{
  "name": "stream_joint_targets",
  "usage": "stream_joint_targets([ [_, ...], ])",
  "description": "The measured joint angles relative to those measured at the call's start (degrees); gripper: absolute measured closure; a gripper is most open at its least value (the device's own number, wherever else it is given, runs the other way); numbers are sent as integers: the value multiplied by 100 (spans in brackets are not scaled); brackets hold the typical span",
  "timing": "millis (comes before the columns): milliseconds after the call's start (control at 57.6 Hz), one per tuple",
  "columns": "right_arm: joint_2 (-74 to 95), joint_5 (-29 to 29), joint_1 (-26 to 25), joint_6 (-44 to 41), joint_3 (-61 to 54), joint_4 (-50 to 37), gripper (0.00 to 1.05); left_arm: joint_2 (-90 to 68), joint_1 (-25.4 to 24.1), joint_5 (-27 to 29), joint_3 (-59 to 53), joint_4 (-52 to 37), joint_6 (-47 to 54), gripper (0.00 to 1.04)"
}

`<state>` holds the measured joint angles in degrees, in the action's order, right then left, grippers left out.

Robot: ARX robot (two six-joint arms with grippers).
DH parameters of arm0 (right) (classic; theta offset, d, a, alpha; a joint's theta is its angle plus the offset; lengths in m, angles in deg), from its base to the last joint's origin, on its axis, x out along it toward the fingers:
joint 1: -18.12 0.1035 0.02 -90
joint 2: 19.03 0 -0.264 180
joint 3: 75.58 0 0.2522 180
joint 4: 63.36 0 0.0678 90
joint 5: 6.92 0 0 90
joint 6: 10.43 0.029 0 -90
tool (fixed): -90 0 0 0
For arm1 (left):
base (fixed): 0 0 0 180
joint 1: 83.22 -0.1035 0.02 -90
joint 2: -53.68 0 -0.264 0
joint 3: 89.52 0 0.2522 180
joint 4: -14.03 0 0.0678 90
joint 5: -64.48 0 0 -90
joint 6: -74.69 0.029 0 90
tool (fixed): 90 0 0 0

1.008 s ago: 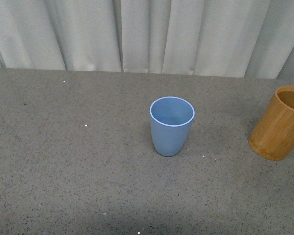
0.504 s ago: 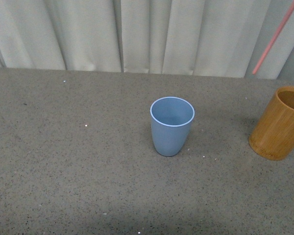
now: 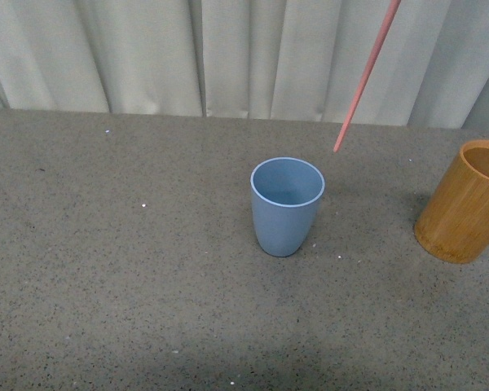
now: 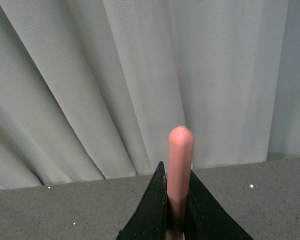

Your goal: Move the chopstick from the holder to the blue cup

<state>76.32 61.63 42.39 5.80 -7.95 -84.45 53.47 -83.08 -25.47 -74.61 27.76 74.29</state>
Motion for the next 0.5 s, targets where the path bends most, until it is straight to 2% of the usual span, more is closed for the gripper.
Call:
stream_joint_targets([
  [504, 402, -166, 199, 195, 116, -142, 101, 0, 2, -2, 0, 0, 0, 7],
])
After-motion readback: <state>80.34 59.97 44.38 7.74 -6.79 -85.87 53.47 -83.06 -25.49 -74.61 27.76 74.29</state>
